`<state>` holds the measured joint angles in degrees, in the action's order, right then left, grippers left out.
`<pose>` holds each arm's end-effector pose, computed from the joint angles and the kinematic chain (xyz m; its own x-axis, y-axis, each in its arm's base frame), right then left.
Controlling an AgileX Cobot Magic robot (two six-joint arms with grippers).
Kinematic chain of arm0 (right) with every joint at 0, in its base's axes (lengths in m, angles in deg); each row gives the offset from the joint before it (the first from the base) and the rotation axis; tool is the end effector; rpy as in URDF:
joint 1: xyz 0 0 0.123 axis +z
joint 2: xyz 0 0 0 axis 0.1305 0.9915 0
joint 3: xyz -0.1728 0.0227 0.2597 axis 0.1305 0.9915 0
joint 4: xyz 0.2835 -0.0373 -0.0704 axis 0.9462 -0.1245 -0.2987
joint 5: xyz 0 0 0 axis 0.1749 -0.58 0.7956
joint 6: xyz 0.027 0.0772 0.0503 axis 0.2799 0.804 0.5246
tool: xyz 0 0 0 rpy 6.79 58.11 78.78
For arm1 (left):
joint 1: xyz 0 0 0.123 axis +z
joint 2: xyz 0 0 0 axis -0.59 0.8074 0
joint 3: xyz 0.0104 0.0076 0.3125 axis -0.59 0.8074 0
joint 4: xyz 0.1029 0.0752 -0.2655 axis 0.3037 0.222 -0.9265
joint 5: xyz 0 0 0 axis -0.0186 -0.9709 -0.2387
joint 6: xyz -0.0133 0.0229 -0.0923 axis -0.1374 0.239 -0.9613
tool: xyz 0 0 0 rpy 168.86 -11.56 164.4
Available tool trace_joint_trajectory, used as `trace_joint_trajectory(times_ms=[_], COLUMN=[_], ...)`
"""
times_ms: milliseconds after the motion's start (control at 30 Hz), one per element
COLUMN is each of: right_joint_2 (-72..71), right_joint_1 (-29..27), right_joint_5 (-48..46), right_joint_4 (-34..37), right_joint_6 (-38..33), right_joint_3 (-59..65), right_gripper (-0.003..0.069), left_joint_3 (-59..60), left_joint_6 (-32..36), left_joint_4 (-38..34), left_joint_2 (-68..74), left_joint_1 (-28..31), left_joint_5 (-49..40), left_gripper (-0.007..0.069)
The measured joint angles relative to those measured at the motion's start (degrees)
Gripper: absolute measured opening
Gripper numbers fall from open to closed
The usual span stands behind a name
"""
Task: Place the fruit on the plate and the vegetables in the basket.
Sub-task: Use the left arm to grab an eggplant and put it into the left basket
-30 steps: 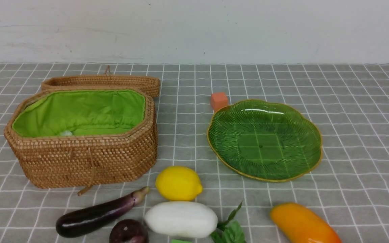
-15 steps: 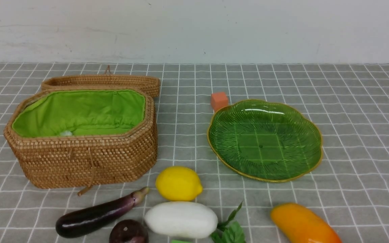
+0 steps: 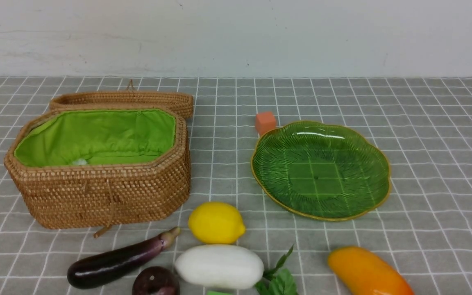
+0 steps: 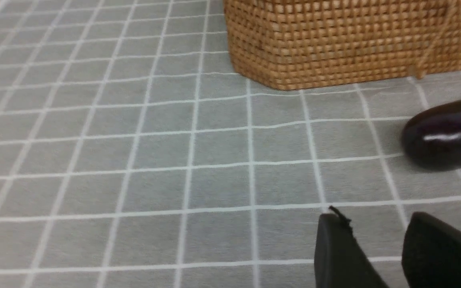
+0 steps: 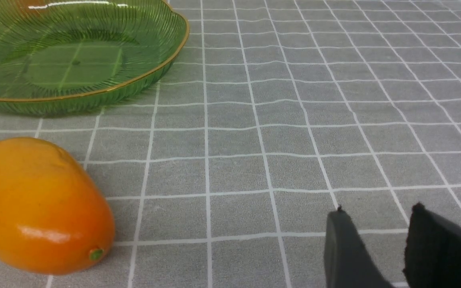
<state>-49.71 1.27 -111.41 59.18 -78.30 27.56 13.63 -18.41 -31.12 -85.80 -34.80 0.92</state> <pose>0.0721 -0.0062 0.1723 -0.2956 -0.0106 -0.9553 0.0793 0.9962 -0.0356 0.0708 0.0074 0.1656 -0.3509 0.0914 -0.9319 -0.0451 0.9924 0.1143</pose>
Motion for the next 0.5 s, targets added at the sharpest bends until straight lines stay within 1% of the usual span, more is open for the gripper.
trace_joint_trajectory(times_ms=[167, 400, 467, 500], right_joint_2=[0.0, 0.0, 0.0, 0.0], right_joint_1=[0.0, 0.0, 0.0, 0.0], right_joint_5=[0.0, 0.0, 0.0, 0.0], right_joint_4=[0.0, 0.0, 0.0, 0.0], right_joint_6=[0.0, 0.0, 0.0, 0.0], right_joint_3=[0.0, 0.0, 0.0, 0.0], right_gripper=[0.024, 0.024, 0.024, 0.024], left_joint_3=[0.07, 0.18, 0.37, 0.44], left_joint_6=[0.13, 0.13, -0.31, -1.12], left_joint_4=[2.04, 2.76, 0.8, -1.71], left_joint_2=[0.0, 0.0, 0.0, 0.0], left_joint_1=[0.0, 0.0, 0.0, 0.0], left_joint_5=[0.0, 0.66, 3.18, 5.7], left_gripper=[0.024, 0.024, 0.024, 0.024])
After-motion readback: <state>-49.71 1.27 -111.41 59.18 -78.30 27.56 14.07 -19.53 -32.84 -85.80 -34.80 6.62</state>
